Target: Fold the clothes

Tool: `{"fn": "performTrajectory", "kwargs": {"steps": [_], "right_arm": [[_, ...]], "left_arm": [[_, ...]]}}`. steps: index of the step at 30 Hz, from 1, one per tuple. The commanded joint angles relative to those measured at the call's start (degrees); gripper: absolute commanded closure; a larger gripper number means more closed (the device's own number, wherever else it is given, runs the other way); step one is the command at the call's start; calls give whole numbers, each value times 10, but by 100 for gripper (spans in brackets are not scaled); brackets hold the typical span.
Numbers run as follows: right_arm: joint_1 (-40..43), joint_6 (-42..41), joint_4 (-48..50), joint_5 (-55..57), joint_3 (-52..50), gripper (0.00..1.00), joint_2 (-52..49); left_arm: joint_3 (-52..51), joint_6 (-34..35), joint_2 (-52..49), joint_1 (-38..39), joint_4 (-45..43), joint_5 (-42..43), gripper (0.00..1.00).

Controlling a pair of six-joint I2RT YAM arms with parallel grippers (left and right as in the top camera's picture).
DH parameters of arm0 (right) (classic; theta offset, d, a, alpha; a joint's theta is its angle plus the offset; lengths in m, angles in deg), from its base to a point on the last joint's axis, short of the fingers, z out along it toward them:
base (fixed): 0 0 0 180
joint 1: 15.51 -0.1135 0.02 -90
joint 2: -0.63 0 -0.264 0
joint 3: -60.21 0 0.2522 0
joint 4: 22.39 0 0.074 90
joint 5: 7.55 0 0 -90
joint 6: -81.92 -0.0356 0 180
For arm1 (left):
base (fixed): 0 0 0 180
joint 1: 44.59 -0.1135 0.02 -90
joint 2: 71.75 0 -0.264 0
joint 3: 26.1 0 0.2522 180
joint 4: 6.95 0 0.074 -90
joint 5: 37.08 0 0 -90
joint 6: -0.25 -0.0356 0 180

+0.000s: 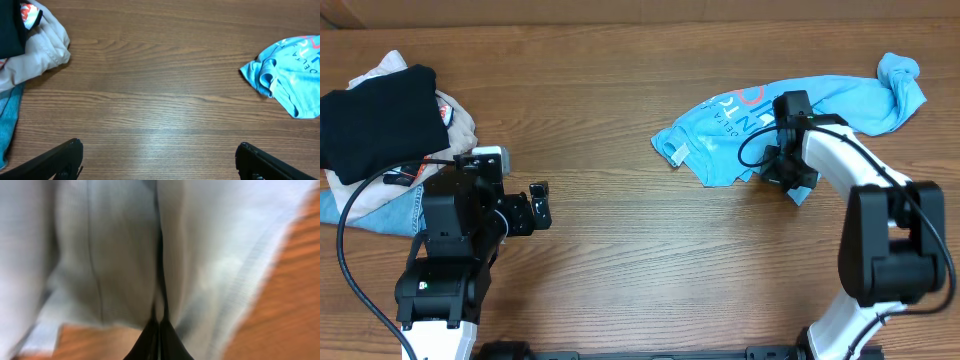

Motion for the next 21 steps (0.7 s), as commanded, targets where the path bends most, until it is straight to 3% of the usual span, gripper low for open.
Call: {"fn": "performTrajectory", "kwargs": {"steps": [1,5,8,21], "right_arm": [[-12,8,-4,-20,17,96,132],[-55,75,-1,-134,17,96,233],[-105,77,-22,-154,17,96,276],[-398,98,-80,-209,16,96,283]], "left_arm": [[15,-9,-1,-3,-5,6,0],[15,-9,-1,-3,-9,6,0],[15,-9,-1,-3,-9,6,0],[15,-9,-1,-3,-10,6,0]]}}
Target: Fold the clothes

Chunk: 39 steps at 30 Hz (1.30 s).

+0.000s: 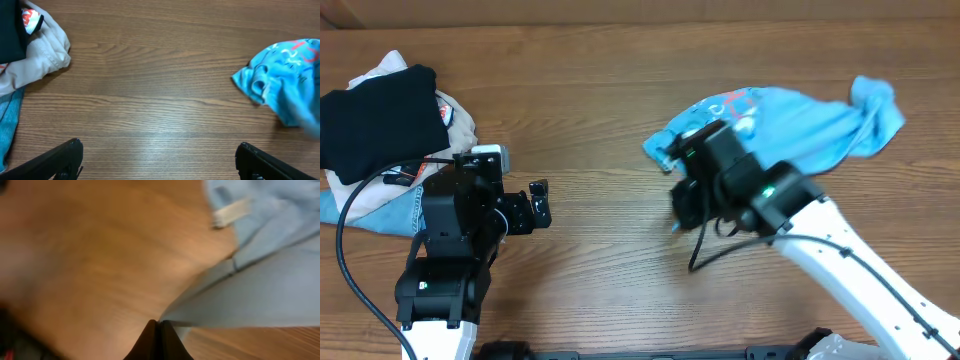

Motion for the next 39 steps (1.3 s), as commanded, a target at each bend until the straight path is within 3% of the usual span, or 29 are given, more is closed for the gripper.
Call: {"fn": "performTrajectory", "kwargs": {"steps": [1,3,6,8,11,15,22,30,39], "right_arm": [[-70,12,-6,-27,-1,96,5],[-90,12,-13,-22,-1,96,5],[-99,-8,-31,34,-1,88,5],[-95,-46,-46,106,-1,77,5],[-78,-91,-62,192,0,74,5],[-42,-104,-61,221,0,69,5],[49,-140,-41,217,0,64,5],[129,-148,-46,194,-1,60,5],[152,-160,-50,194,-1,60,5]], "left_arm": [[15,-9,-1,-3,-4,6,0],[15,-9,-1,-3,-8,6,0],[15,-9,-1,-3,-12,7,0],[15,-9,-1,-3,-12,14,0],[15,-9,-1,-3,-13,42,0],[15,-4,-1,-3,-11,86,0],[14,100,-33,18,22,168,0],[6,111,-177,103,56,171,0],[5,98,-372,177,-3,172,0]]}}
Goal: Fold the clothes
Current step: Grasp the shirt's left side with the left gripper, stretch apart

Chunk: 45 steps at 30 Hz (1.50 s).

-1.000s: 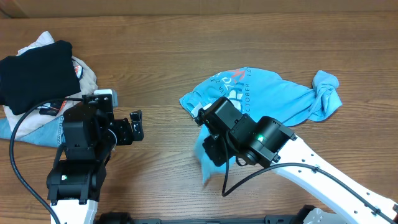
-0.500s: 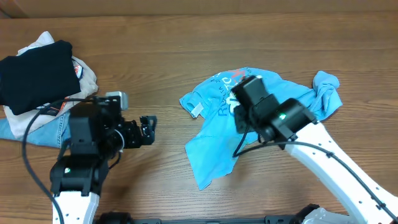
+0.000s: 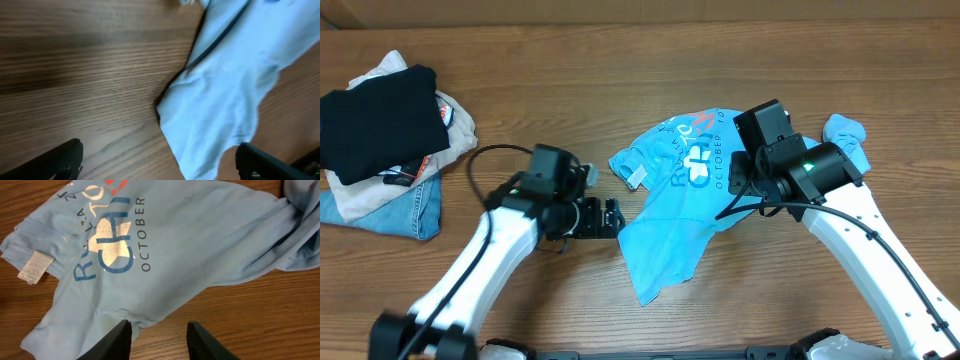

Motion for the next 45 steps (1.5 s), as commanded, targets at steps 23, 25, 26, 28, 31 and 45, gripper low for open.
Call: {"fn": "performTrajectory", "kwargs": {"steps": [23,25,26,28,31,45], "right_arm": [[7,-11,-3,-3,0,60,5],[7,-11,-5,-3,0,60,5],[7,-11,-5,-3,0,60,5],[7,-11,-5,-3,0,60,5],[7,-11,-5,-3,0,60,5],[128,-42,-14,36,-1,55,5]], "left_arm": [[5,-38,-172,89,-81,30,46],[5,-38,-172,89,-82,30,60],[5,-38,-172,89,-83,29,70],[5,-38,-172,89,-85,27,88],[5,-38,-172,88,-90,14,96],[181,-49,23,-24,96,-132,96]]}}
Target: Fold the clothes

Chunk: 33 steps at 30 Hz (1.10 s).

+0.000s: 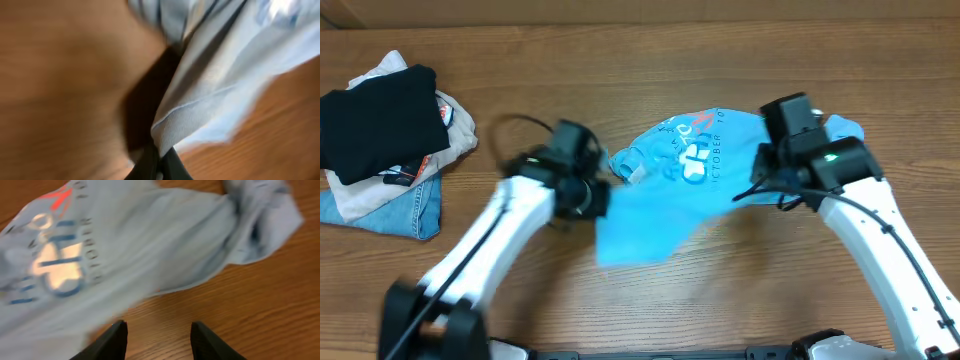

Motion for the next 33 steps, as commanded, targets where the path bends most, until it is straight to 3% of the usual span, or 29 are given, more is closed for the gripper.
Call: {"fn": "performTrajectory", "kwargs": {"steps": [1,7,13,29,33], "right_arm": [[55,-9,0,14,-1,55,5],[118,-3,0,8,-2,56,2],[128,23,0,-63,-3,57,-26],[128,91,85,-203,-10,58,-221],[128,99,87,-205,-9,85,-225]], "left_arm": [[47,-14,87,-48,21,-46,96],[51,-13,163,-109,33,-48,96],[51,-13,171,-115,53,-48,96],[51,-13,171,-115,54,-48,96],[51,-13,171,-115,54,-48,96]]}}
